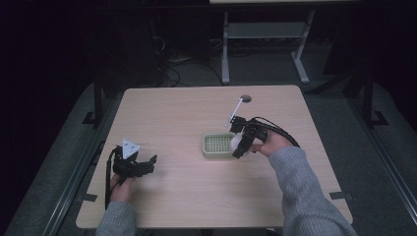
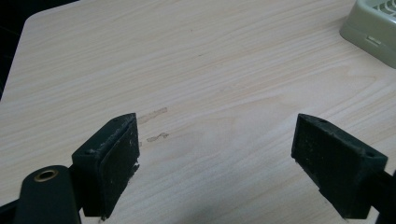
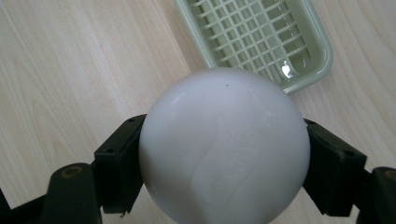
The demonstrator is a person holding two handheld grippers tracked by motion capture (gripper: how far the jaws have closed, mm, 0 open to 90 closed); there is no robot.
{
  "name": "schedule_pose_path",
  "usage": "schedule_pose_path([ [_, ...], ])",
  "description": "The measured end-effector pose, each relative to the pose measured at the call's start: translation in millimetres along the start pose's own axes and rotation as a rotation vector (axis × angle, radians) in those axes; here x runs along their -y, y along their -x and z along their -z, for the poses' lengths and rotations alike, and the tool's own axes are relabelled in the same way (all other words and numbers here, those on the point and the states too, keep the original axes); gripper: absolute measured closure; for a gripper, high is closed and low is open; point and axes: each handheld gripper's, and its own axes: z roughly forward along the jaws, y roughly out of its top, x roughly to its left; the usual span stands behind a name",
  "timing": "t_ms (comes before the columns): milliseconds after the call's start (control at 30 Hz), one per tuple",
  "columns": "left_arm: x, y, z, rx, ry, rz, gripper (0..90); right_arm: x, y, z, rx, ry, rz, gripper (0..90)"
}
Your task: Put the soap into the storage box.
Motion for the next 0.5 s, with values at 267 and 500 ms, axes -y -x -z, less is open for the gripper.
schedule_pose_path([
  [267,-0.3,-0.2,0.2,-0.001,0.001,-0.003,14.8,-4.1,5.2,-5.3,0.001,-0.016,-0.006,23.2],
  [500,-0.4,-0.4,0.3,-0.001,0.001,-0.002,14.8,-11.9,6.5,-6.4,0.006,-0.027,0.003,23.2],
])
